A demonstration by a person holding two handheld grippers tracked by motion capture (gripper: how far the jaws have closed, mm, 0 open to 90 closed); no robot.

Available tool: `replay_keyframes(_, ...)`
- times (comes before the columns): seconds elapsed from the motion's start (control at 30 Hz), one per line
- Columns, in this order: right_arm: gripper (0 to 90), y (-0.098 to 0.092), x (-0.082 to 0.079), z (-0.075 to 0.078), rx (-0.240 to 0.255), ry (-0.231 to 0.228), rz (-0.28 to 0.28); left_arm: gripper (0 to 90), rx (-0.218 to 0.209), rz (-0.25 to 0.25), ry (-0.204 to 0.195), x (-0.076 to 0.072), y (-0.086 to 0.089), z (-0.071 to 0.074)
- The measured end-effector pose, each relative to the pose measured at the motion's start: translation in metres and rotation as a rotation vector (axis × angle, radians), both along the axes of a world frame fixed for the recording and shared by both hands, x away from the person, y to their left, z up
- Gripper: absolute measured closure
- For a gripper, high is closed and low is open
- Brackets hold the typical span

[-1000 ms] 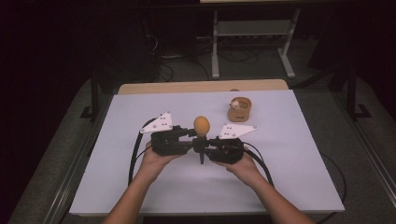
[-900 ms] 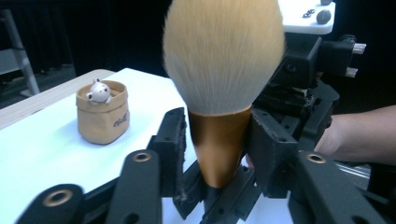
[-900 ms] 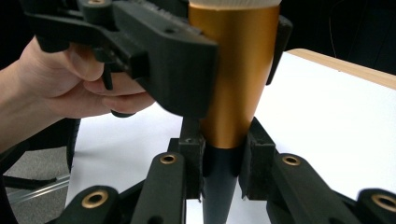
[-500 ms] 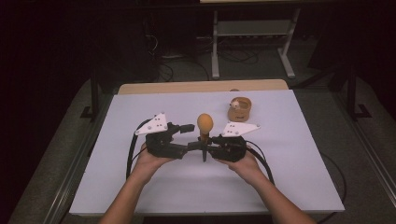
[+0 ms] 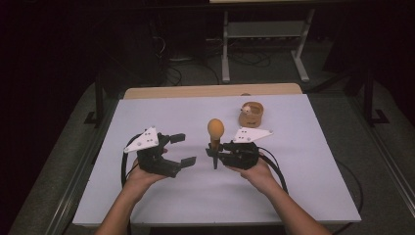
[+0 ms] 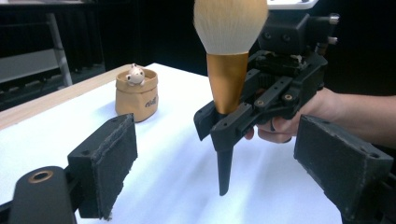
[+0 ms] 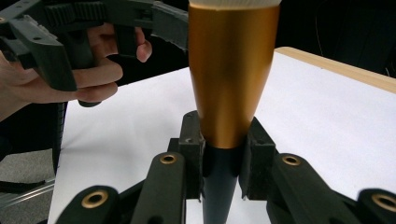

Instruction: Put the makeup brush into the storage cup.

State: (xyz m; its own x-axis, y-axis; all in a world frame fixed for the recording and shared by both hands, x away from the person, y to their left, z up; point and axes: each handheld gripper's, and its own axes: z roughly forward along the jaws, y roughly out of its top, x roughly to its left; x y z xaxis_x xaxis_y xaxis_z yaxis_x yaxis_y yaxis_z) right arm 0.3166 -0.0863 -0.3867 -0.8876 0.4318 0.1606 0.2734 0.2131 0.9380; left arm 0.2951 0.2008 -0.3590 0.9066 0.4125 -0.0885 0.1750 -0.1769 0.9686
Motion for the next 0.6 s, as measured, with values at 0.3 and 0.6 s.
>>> replay_keyframes(0.3,73.1,-0.001,0.0,0.001,0.0,-0.001,-0.004,10.9,-0.024,0.033,-0.021,-0.009,0.017,-0.01)
replay_keyframes(0.6,73.1,-0.004,0.001,0.002,-0.006,-0.012,-0.012,10.9,-0.024,0.083,-0.016,-0.019,0.038,-0.023)
